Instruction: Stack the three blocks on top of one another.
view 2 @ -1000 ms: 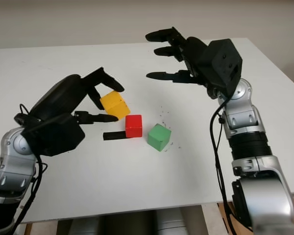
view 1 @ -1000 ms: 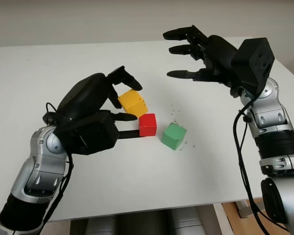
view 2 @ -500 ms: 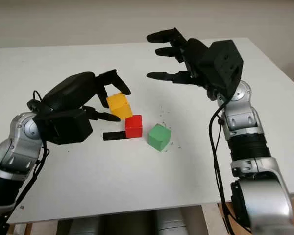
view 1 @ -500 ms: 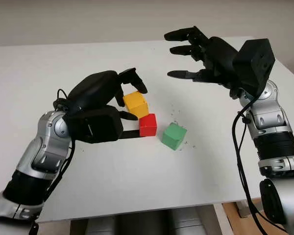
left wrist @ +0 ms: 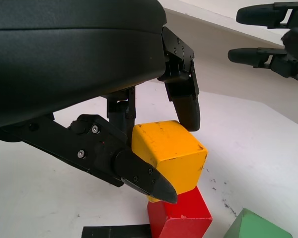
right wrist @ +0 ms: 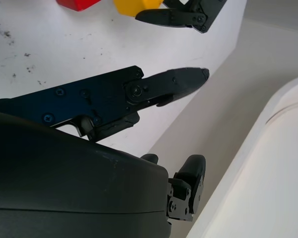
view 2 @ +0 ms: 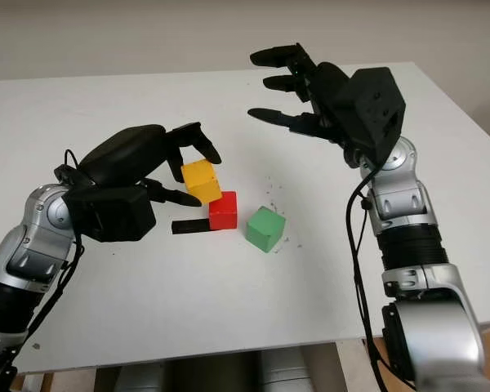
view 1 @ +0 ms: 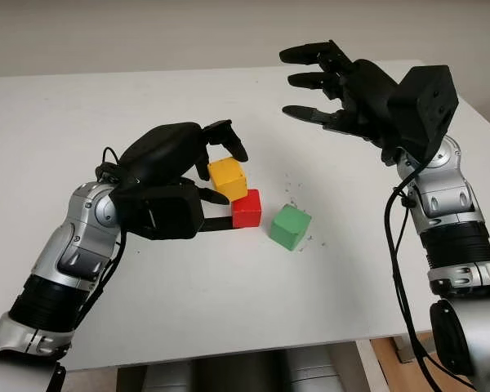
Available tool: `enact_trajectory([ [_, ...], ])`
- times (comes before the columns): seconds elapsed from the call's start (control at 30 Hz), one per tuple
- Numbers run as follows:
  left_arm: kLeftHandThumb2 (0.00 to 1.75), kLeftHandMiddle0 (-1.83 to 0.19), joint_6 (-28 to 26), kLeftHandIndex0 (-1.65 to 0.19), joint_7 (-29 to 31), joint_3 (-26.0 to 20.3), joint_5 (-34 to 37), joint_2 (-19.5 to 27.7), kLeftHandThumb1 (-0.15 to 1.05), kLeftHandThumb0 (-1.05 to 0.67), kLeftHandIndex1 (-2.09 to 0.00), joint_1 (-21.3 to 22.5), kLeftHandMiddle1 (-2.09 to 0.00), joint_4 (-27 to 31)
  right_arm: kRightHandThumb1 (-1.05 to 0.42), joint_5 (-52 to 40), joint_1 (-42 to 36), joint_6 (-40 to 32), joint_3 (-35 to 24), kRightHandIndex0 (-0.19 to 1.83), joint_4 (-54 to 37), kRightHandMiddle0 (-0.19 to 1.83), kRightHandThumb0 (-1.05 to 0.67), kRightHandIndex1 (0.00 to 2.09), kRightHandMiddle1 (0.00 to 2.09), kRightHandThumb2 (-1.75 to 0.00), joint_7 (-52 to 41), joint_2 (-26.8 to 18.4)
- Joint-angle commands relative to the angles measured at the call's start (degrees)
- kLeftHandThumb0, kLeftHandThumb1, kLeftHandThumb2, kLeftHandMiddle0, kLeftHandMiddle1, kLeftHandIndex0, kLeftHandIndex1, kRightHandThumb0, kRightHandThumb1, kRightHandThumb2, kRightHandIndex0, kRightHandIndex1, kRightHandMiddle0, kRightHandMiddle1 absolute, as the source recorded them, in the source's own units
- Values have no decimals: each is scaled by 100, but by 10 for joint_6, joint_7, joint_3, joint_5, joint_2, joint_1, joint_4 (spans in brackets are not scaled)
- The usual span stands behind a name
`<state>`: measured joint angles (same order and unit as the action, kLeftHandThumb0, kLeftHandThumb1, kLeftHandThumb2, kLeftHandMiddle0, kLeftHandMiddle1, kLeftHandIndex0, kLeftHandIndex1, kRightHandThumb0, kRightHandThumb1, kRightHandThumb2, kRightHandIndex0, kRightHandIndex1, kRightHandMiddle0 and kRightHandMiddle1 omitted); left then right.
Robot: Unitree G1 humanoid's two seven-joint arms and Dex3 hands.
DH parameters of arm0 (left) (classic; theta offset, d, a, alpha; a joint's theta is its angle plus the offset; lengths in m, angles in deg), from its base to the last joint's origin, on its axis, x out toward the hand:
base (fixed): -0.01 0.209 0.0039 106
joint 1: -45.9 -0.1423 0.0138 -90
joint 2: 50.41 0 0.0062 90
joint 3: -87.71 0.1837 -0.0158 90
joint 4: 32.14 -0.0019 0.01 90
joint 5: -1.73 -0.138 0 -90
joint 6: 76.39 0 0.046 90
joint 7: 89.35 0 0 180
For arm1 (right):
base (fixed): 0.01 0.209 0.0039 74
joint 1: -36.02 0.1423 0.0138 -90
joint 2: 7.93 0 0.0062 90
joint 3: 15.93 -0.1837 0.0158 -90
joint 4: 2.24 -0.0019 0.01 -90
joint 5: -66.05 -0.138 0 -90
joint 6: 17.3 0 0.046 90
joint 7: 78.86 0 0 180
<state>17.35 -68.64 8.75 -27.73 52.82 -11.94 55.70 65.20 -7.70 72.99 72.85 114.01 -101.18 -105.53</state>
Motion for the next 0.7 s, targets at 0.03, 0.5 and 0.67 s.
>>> enact_trajectory([
  [0.03,6,-46,9,-35,-2,3,4,-3,97,-10,-130,21,-155,-9,-105,-15,-7,-11,-17,-15,-19,-19,-68,69,76,-42,10,9],
  [0.5,6,-48,12,-35,11,12,15,-15,97,-10,-128,30,-147,-22,-105,-50,-15,-59,-44,-9,-46,-18,-75,25,46,-58,7,8],
  [0.67,5,-48,14,-35,11,22,12,-22,97,-9,-130,42,-148,-33,-105,-46,-17,-59,-44,-5,-49,-15,-75,22,44,-57,5,3],
])
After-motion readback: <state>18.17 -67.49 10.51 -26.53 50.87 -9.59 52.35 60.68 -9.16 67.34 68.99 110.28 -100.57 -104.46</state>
